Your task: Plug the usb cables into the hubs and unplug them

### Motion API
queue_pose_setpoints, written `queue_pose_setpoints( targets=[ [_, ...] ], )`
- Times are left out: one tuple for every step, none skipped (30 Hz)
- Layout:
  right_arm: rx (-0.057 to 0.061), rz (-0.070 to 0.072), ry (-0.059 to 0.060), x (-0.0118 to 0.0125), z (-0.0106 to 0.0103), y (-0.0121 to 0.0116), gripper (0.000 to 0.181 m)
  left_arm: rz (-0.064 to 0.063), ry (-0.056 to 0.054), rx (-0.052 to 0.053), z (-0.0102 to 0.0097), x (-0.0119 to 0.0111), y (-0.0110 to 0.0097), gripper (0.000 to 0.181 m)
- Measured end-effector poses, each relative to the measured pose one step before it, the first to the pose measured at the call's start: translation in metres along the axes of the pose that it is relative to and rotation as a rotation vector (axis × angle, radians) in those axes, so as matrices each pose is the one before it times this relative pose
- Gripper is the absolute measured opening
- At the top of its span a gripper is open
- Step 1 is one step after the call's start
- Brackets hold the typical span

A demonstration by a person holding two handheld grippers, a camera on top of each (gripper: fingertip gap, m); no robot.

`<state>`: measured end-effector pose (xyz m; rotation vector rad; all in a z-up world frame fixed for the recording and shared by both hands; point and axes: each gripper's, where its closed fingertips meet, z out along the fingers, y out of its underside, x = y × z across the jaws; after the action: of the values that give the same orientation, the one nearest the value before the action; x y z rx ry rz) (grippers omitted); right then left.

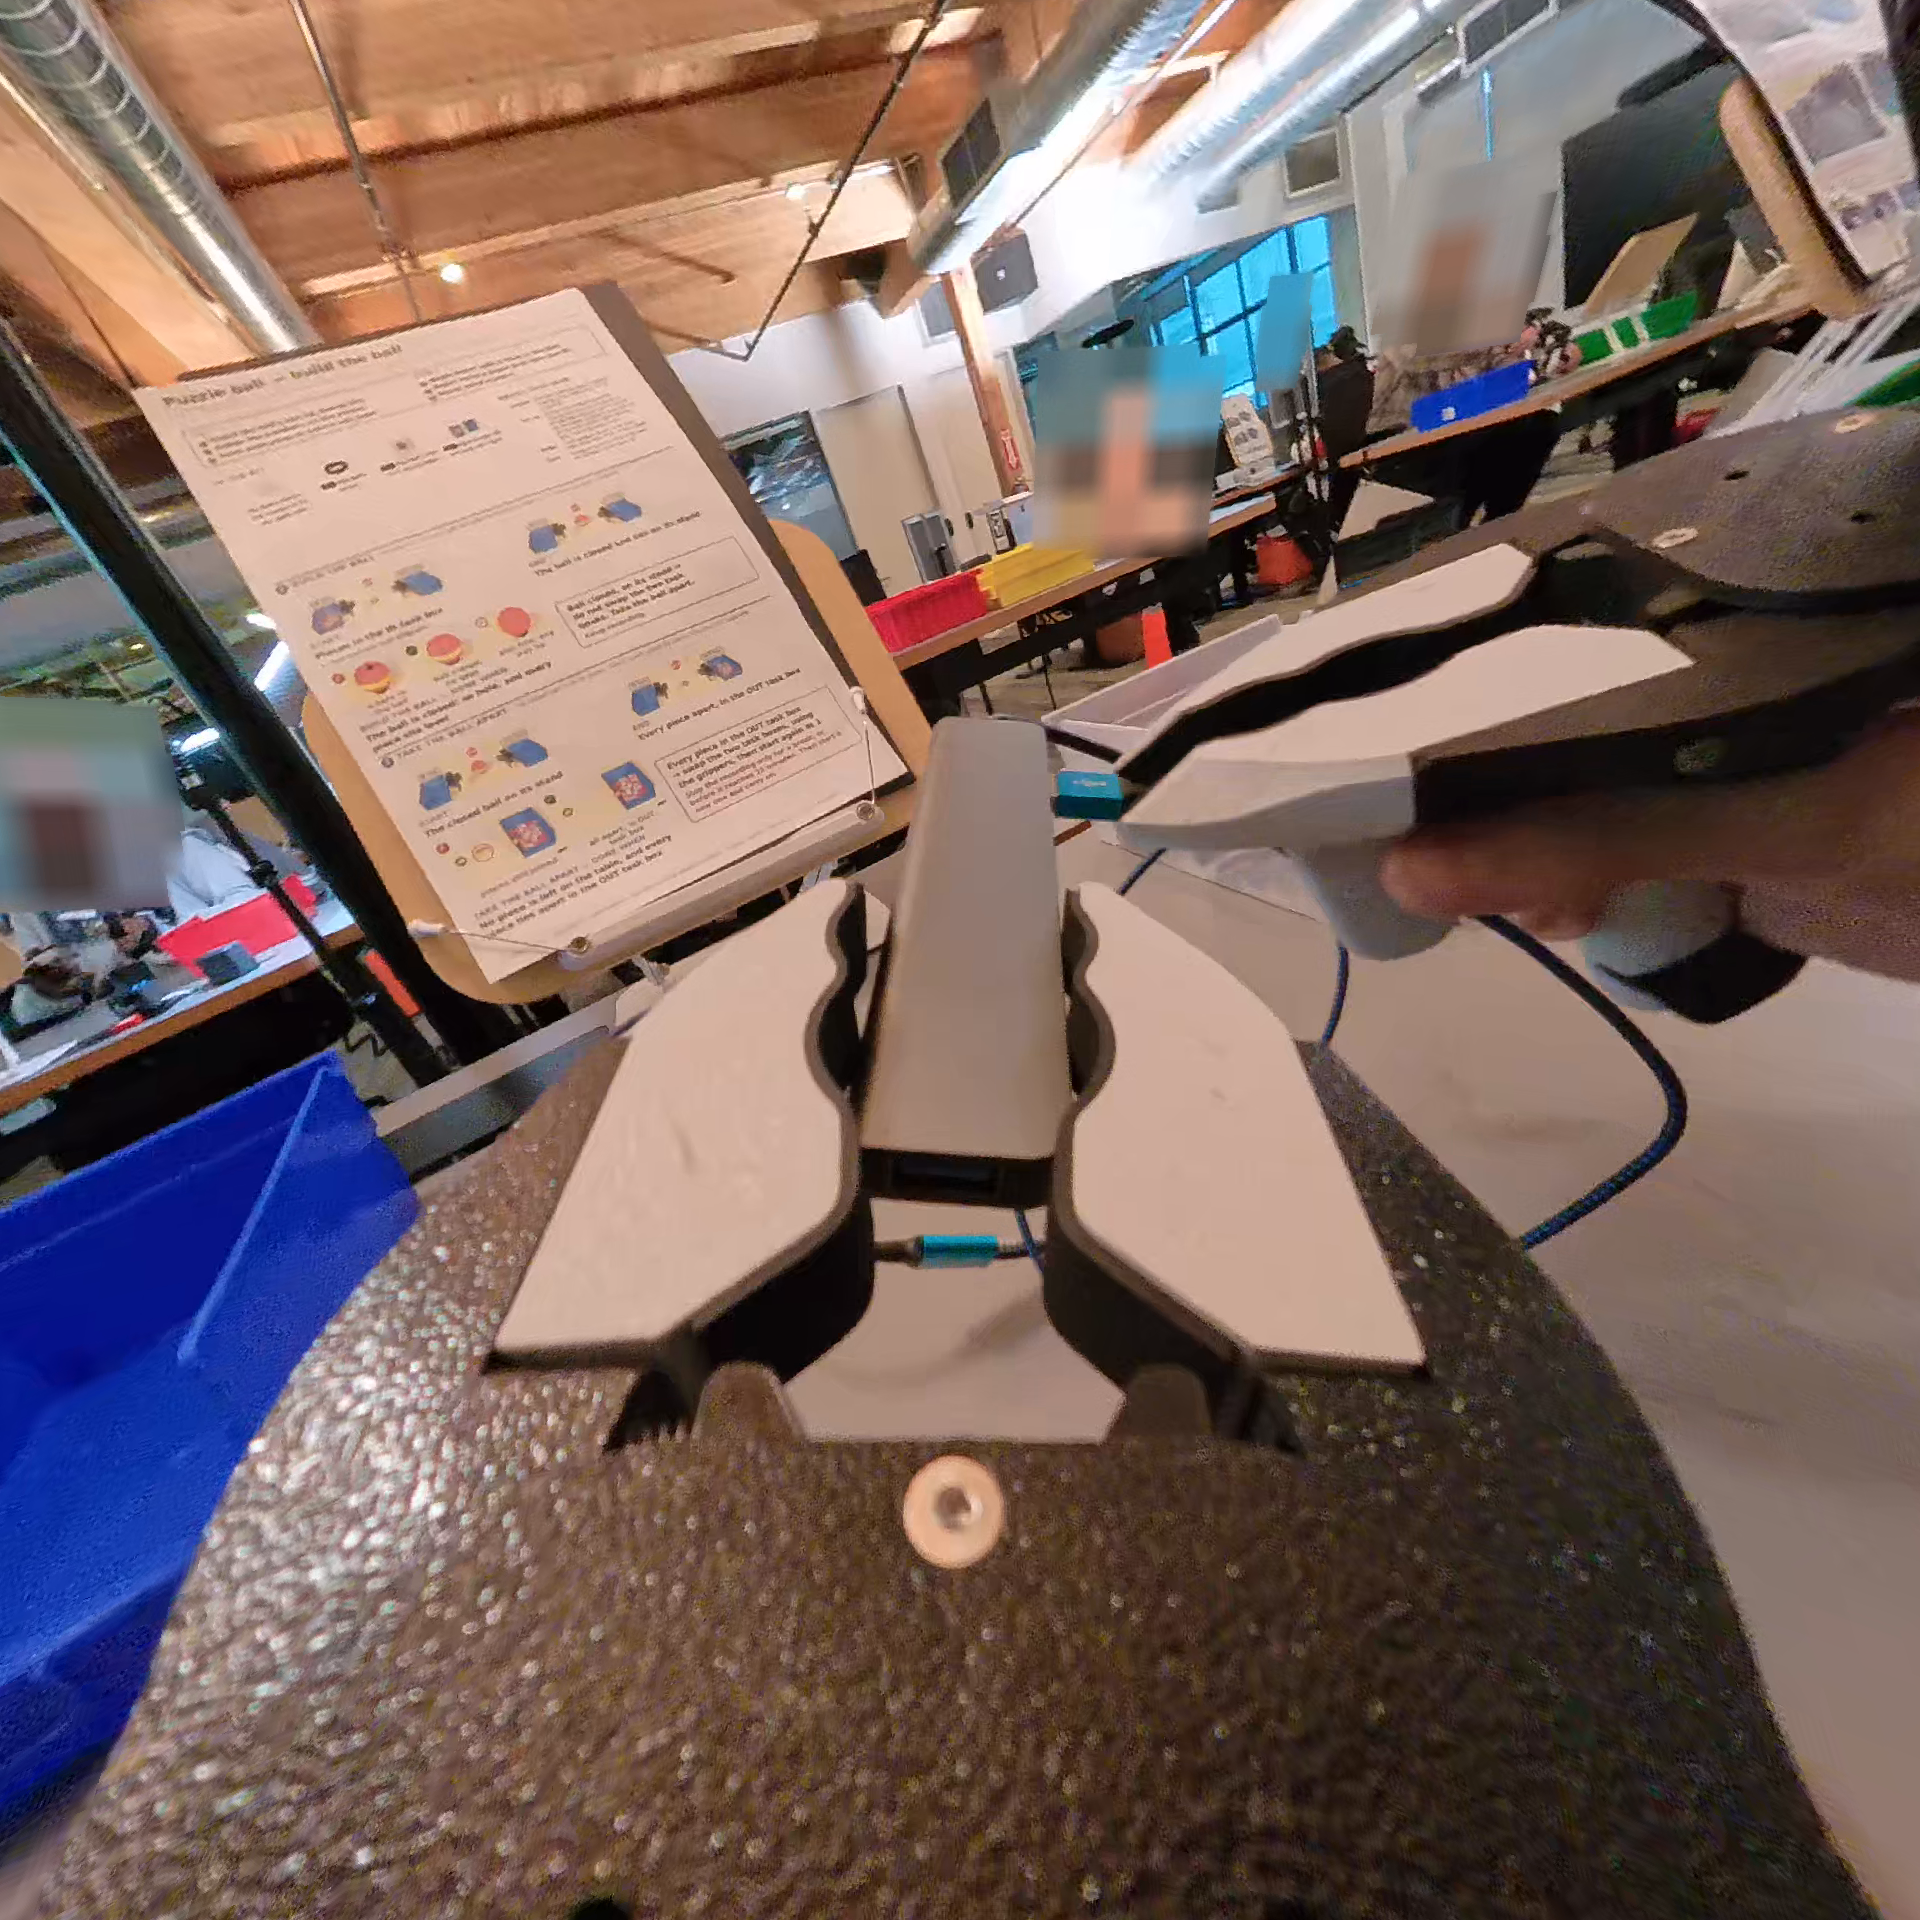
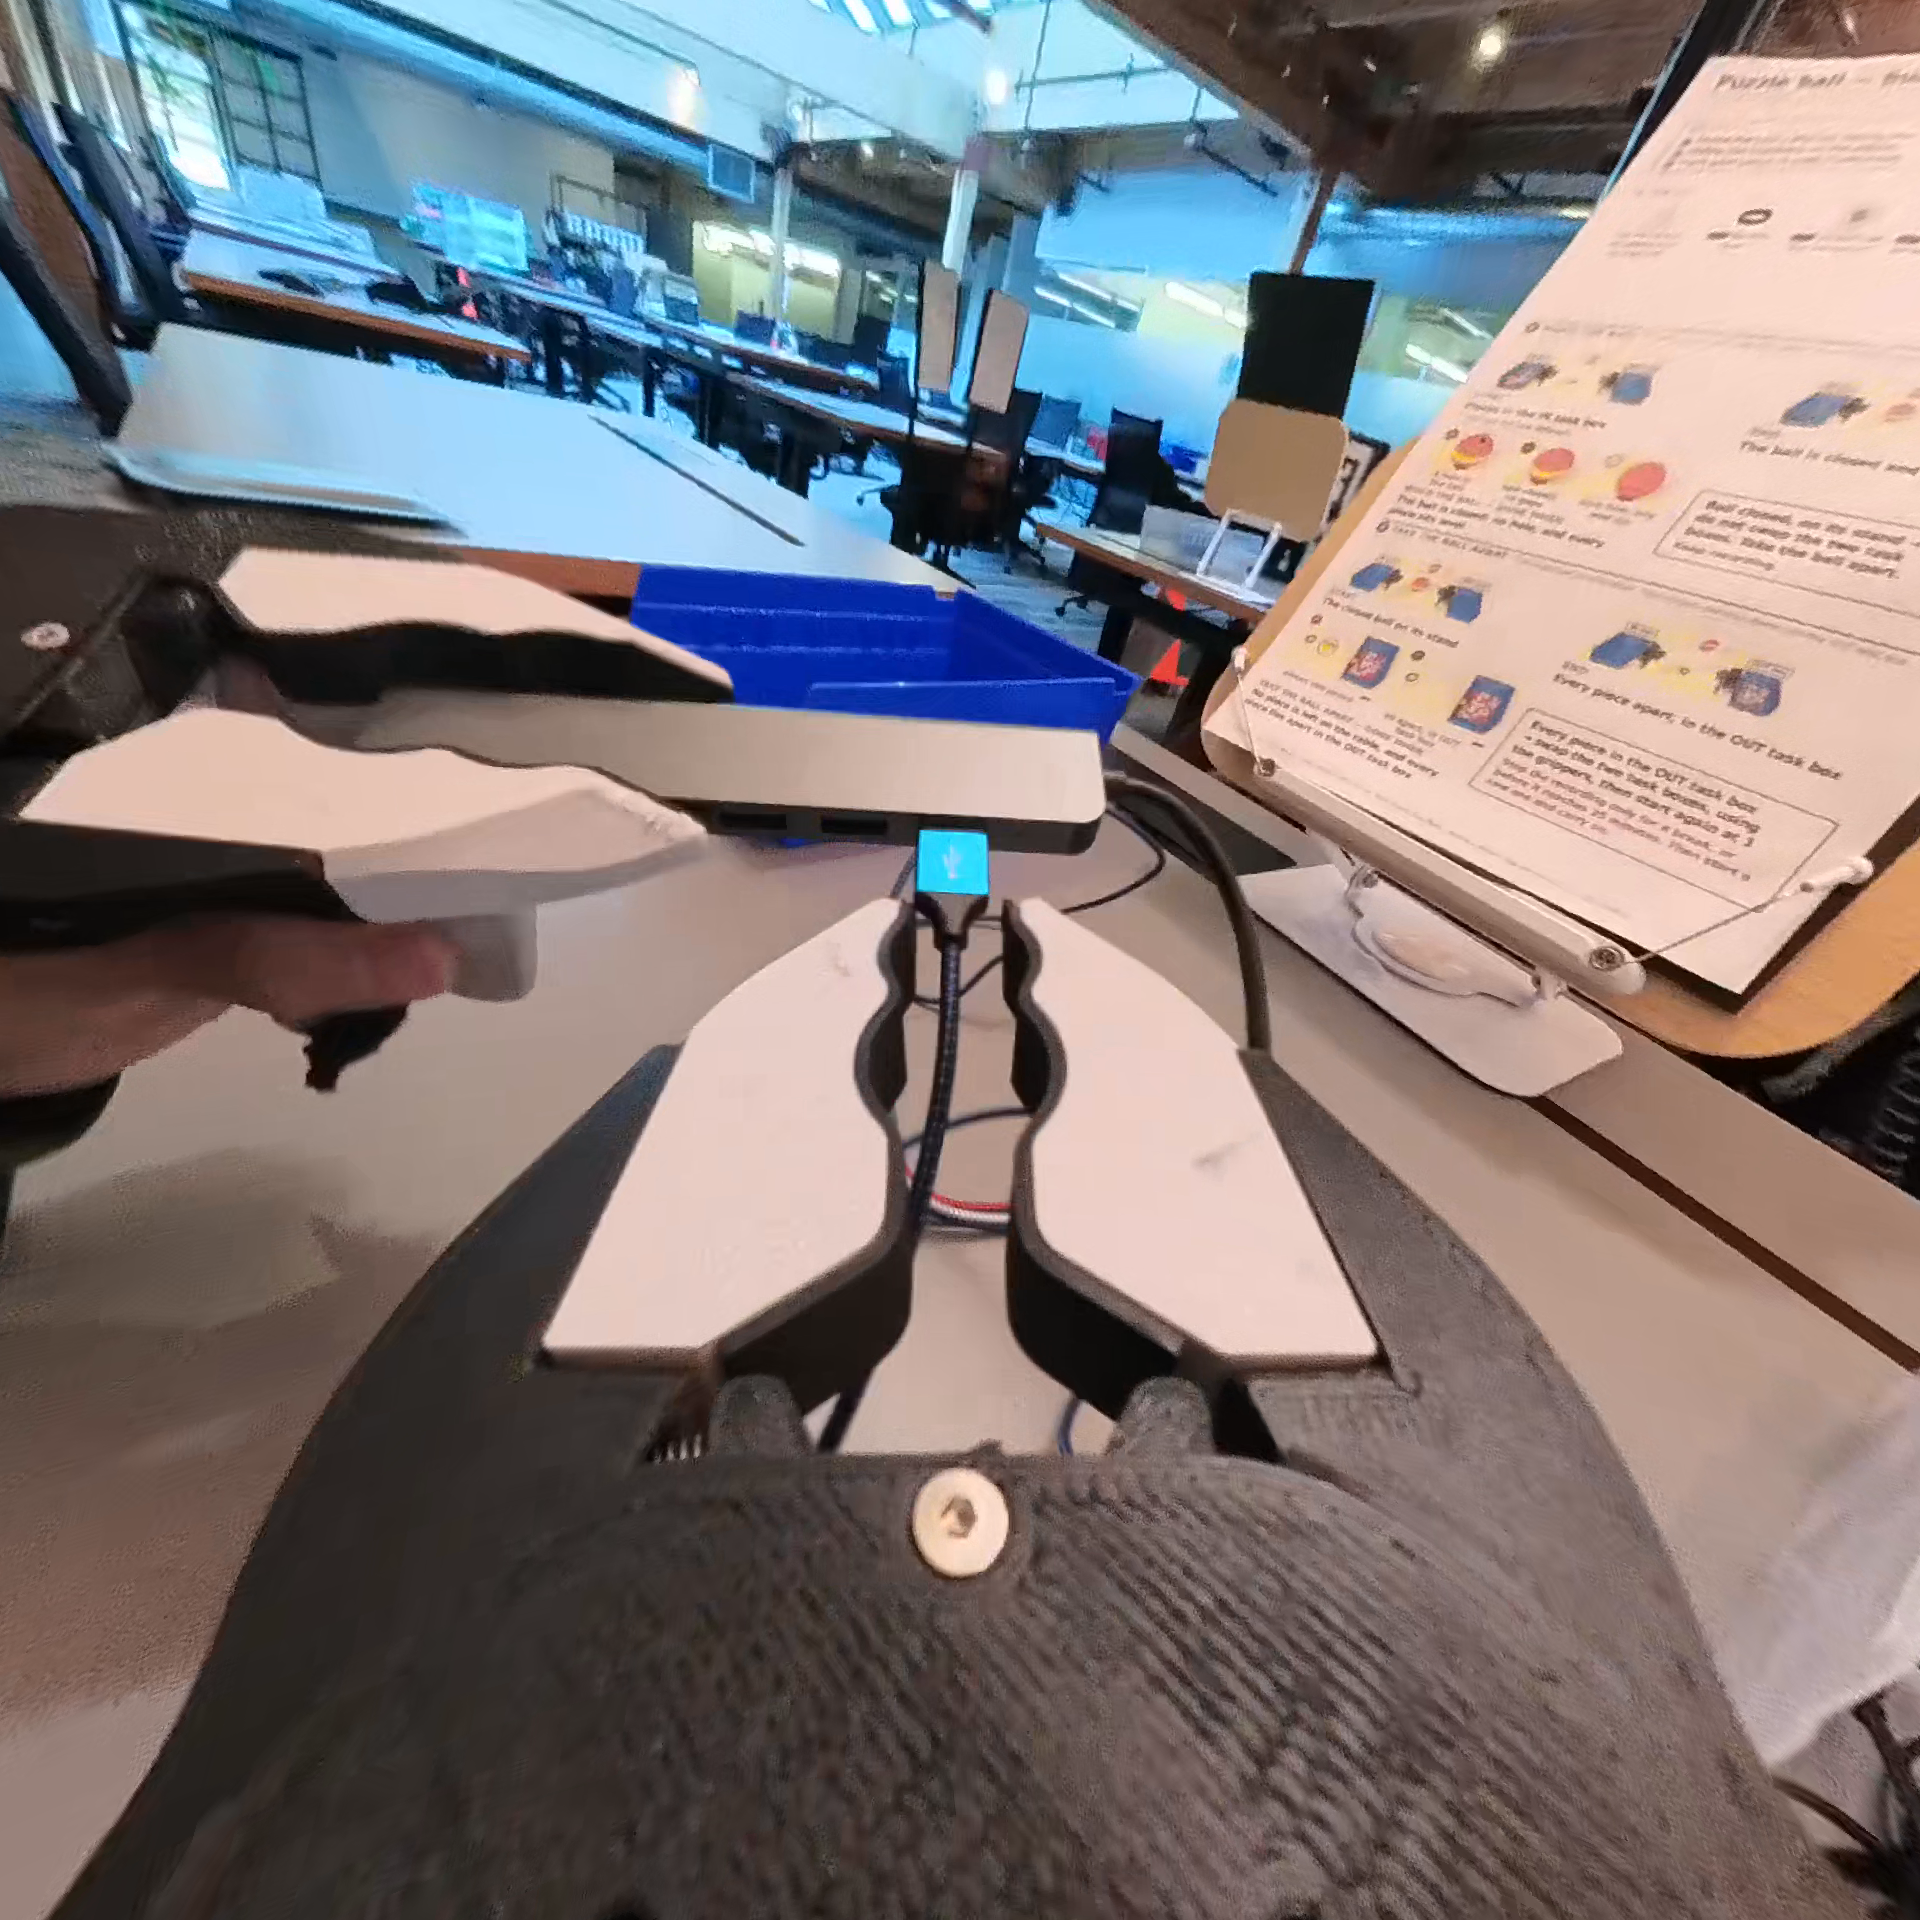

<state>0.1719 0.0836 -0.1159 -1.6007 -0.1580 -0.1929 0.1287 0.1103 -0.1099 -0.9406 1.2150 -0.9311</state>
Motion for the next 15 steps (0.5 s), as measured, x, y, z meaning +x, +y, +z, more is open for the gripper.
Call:
queue_pose_setpoints(
  targets=[
    [0.013, 0.006, -0.0114, -0.00174, 0.00037, -0.00011, 0.012, -0.0109, -0.0205, 0.0072, -0.00065, 0.00094, 0.00072, 0.035],
    [-0.0018, 0.0143, -0.0024, -0.00027, 0.00082, 0.00187, 0.012, -0.008, -0.0154, 0.0029, -0.00052, 0.00018, 0.00081, 0.035],
    [-0.0072, 0.0121, 0.0002, 0.00005, 0.00083, 0.00251, 0.012, -0.0073, -0.0069, -0.0041, -0.00001, 0.00048, 0.00168, 0.035],
    [0.0087, 0.0075, 0.0037, 0.00032, 0.00006, 0.00018, 0.013, -0.0138, -0.002, -0.0021, -0.00002, 0.00032, 0.00189, 0.035],
    [0.0195, 0.0033, 0.0024, -0.00014, 0.0, -0.00124, 0.014, -0.0203, -0.0023, 0.006, -0.00041, -0.00024, 0.00087, 0.035],
    [0.0107, -0.0022, 0.0004, -0.0006, 0.00076, 0.00028, 0.014, -0.0135, -0.0025, 0.0037, -0.0008, -0.00048, 0.00083, 0.035],
    [0.0025, -0.0007, -0.0006, -0.00113, 0.00156, 0.00172, 0.014, -0.0034, -0.0046, -0.0013, -0.00075, -0.00077, 0.00124, 0.035],
    [0.0085, 0.009, -0.0005, -0.0013, 0.00158, 0.00102, 0.014, -0.0053, -0.0057, -0.0016, -0.00069, -0.00086, 0.00172, 0.035],
    [0.0171, 0.0132, -0.0041, -0.00168, 0.00146, 0.00017, 0.013, -0.0164, -0.0044, 0.0037, -0.00107, -0.00107, 0.00141, 0.035],
    [0.0149, 0.0151, -0.0023, -0.00131, 0.00156, 0.0008, 0.013, -0.0203, -0.0031, 0.0008, -0.00106, -0.00132, 0.00183, 0.035],
    [0.0076, 0.0105, -0.0068, -0.00197, 0.00199, 0.00206, 0.014, -0.0185, -0.0012, -0.0029, -0.00093, -0.00125, 0.00242, 0.035],
    [0.0032, 0.0042, -0.0156, -0.00334, 0.00224, 0.00279, 0.018, -0.0149, 0.0071, -0.0006, -0.00073, 0.0003, 0.00235, 0.035],
    [0.0042, -0.0002, -0.0064, -0.00209, 0.00195, 0.00251, 0.021, -0.0055, -0.0011, 0.0004, -0.00091, -0.00001, 0.00243, 0.035],
    [-0.0034, -0.0078, 0.0055, -0.00013, 0.00143, 0.00308, 0.02, 0.0108, -0.0065, -0.0049, -0.00082, -0.0007, 0.00256, 0.035],
    [-0.0065, -0.0071, 0.0134, 0.00103, 0.00144, 0.00269, 0.019, 0.0145, -0.009, -0.0037, -0.00069, -0.00101, 0.00152, 0.035]
  ],
)
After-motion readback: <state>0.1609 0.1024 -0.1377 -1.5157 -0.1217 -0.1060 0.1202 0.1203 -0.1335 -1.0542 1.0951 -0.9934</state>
